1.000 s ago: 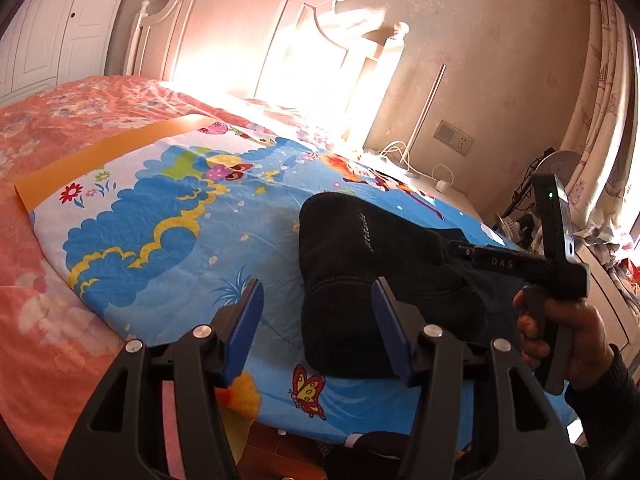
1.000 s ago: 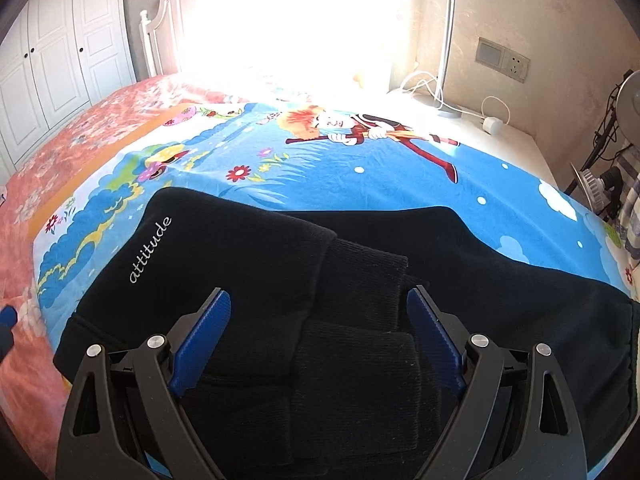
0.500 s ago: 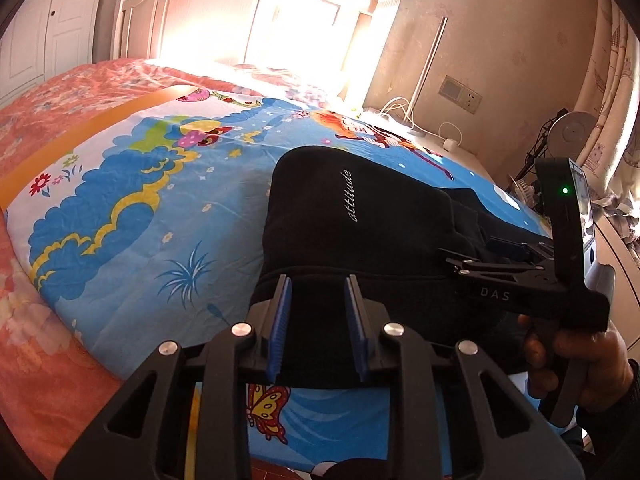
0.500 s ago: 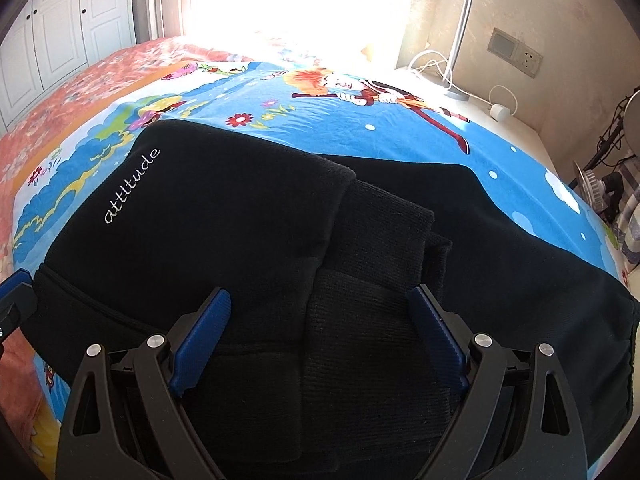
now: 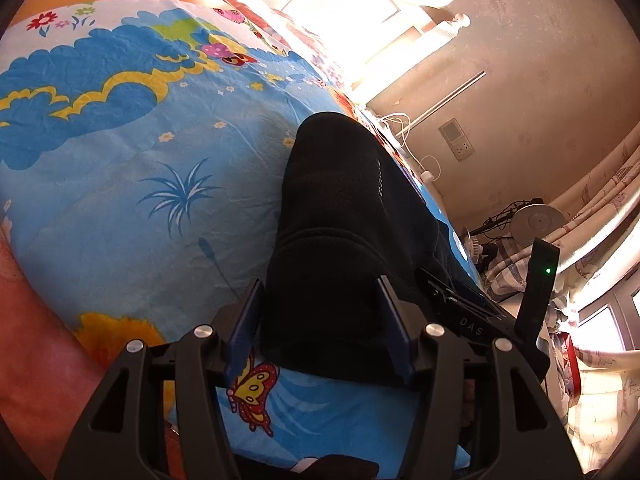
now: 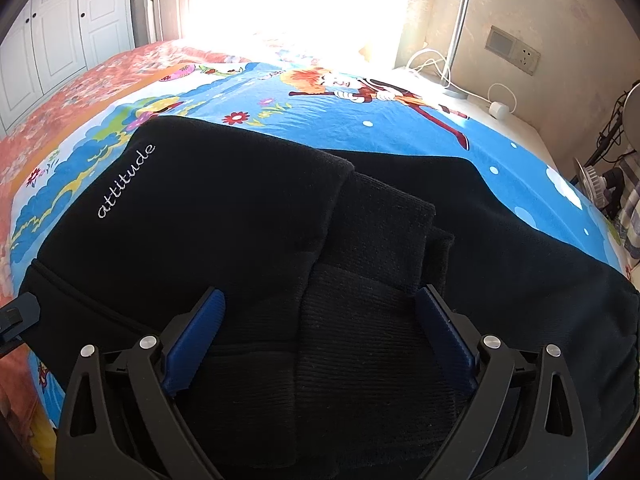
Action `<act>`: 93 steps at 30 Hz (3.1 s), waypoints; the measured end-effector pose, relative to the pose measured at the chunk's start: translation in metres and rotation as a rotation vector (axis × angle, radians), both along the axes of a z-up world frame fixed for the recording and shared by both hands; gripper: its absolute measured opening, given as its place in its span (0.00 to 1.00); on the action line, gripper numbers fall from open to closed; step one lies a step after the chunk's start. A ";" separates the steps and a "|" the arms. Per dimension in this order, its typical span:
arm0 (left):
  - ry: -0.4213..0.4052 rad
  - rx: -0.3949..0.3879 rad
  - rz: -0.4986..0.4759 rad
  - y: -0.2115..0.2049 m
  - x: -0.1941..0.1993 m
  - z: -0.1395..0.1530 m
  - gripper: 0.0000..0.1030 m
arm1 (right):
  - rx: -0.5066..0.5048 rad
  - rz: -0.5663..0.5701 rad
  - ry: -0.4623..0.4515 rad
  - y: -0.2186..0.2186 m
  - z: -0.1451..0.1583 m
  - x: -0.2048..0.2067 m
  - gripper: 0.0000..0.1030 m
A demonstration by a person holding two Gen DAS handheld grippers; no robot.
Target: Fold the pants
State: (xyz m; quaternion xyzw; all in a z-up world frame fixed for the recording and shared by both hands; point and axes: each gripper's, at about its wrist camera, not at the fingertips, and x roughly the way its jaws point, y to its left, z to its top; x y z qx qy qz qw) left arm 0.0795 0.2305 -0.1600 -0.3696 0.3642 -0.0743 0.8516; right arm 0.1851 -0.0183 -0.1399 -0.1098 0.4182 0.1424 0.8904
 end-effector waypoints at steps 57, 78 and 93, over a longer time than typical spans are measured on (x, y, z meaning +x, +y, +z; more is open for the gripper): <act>-0.653 1.340 -0.708 -0.585 -0.023 0.057 0.52 | 0.466 -0.100 0.670 -0.405 0.027 0.094 0.68; -0.746 1.483 -0.750 -0.634 -0.022 0.040 0.23 | 0.339 -0.204 0.554 -0.442 0.031 0.098 0.33; -0.631 1.040 -0.663 -0.381 -0.087 0.086 0.57 | -0.230 -0.333 0.157 -0.411 0.107 0.081 0.84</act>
